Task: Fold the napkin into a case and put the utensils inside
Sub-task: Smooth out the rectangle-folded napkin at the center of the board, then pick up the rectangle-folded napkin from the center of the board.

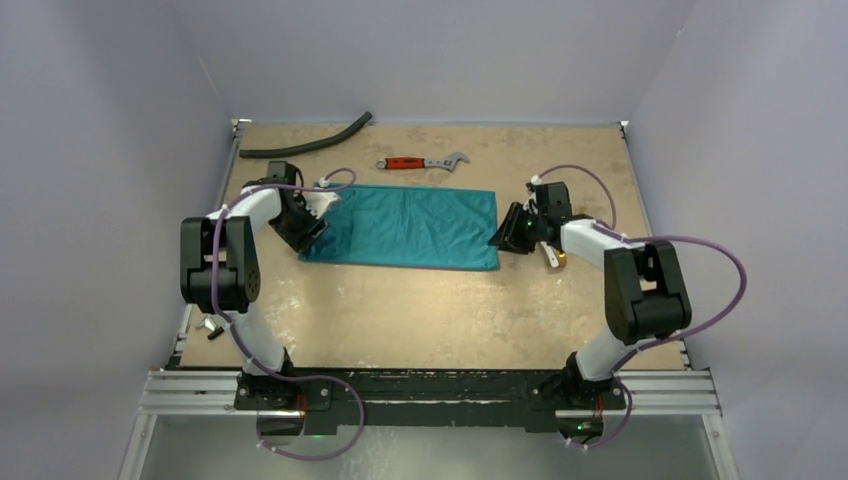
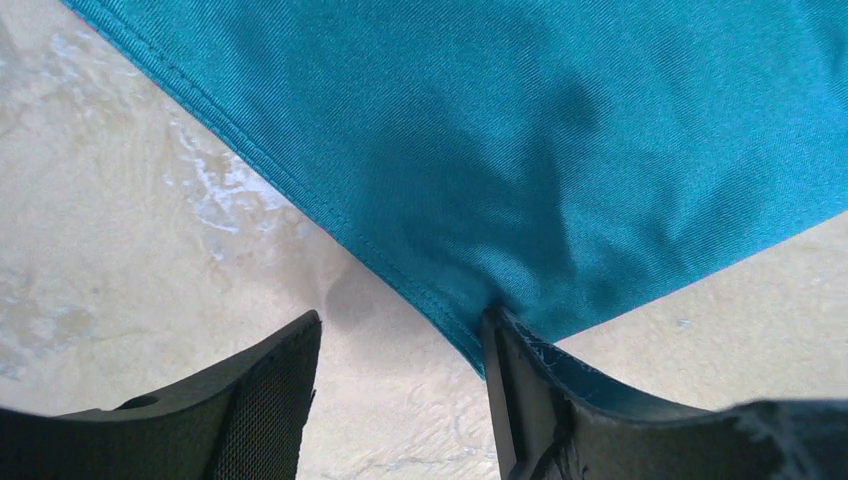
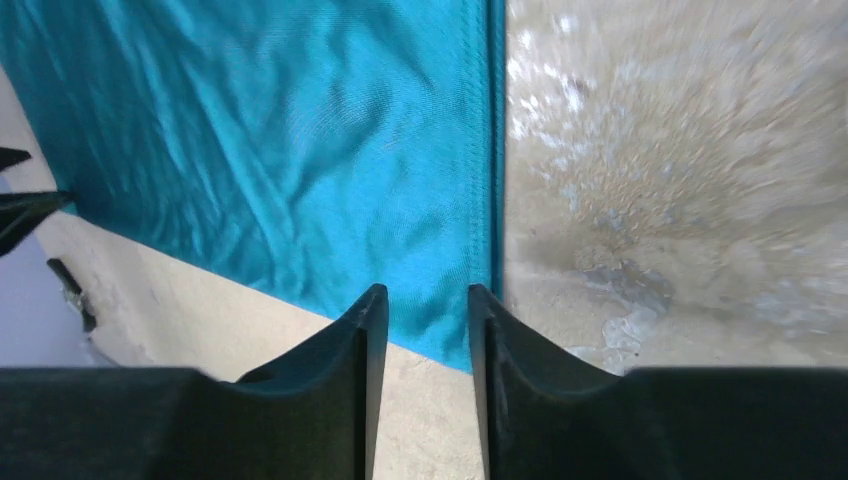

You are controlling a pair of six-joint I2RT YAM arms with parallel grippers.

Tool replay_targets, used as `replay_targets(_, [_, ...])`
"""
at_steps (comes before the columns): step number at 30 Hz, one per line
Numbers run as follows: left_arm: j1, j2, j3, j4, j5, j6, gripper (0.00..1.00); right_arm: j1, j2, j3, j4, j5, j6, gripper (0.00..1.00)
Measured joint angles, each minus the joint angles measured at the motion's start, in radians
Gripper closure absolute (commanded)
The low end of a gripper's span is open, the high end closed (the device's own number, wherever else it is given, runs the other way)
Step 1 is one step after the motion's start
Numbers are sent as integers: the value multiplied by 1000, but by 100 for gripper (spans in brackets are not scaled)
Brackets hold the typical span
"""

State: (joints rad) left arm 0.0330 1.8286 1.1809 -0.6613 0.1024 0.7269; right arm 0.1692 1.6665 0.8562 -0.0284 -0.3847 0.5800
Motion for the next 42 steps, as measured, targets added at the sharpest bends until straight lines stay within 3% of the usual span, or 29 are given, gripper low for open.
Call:
replay_targets(5, [2, 12, 59, -95, 84, -18, 29, 0, -150, 49, -64, 86, -14, 41])
replay_targets(12, [2, 29, 325, -217, 206, -60, 29, 3, -303, -81, -82, 161, 16, 32])
replay_targets(16, [8, 38, 345, -203, 203, -80, 35, 19, -278, -154, -92, 171, 43, 32])
replay_targets(21, [44, 111, 317, -162, 183, -109, 58, 35, -193, -157, -53, 167, 69, 33])
replay_targets(31, [70, 169, 240, -88, 98, -136, 62, 71, -110, -119, 49, 156, 101, 40])
replay_targets(42, [69, 157, 214, -53, 102, -131, 75, 97, -164, -122, -62, 198, 101, 32])
